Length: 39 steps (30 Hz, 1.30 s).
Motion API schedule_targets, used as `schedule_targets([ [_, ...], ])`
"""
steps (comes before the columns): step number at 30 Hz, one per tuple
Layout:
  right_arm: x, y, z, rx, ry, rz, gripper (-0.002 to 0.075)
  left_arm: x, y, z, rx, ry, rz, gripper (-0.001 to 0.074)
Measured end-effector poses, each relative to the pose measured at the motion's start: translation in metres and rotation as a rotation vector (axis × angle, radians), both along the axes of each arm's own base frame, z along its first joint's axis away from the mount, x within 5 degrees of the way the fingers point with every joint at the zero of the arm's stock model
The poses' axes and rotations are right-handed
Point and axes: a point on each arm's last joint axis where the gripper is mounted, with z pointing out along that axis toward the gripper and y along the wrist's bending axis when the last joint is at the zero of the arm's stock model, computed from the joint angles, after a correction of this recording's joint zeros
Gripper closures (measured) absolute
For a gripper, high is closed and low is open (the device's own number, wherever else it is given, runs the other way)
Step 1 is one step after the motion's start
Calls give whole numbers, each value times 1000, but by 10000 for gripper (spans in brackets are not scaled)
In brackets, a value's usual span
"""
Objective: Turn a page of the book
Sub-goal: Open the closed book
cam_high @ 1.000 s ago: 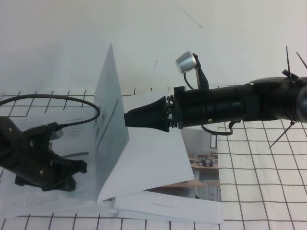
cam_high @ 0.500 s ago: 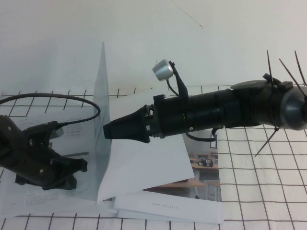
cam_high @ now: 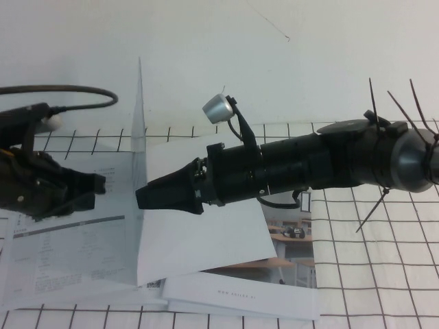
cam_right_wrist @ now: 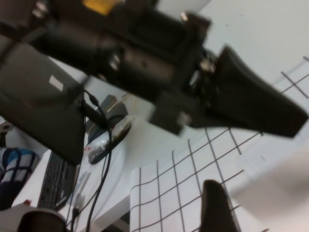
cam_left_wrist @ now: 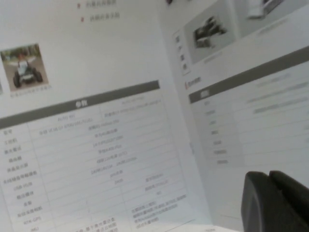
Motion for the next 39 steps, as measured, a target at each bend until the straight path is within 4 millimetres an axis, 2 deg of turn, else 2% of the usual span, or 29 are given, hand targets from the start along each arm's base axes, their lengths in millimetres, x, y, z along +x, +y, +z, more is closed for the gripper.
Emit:
schedule_targets([
  [6,-14,15,0,2,-3,49,325,-24,0,58,-14,-166,-11,738],
  [11,-29,31,-1,-6,-30,92,325,-43,1,86,-17,-268,-17,738],
  [20,-61,67,-8,-72,-106,113,325,-48,-2,94,-49,-295,-30,738],
  [28,-66,71,-8,-71,-130,129,344,-48,-3,95,-46,-319,-54,738],
  [31,-66,67,-4,-62,-169,158,419,-49,-1,93,-4,-305,-74,738],
  [34,-58,52,7,-83,-219,162,559,-56,0,96,15,-311,-88,738],
  [36,-45,32,21,-100,-237,127,654,-67,1,105,25,-346,-94,738],
  [39,-23,-6,48,-121,-268,31,704,-88,2,119,41,-410,-102,738],
])
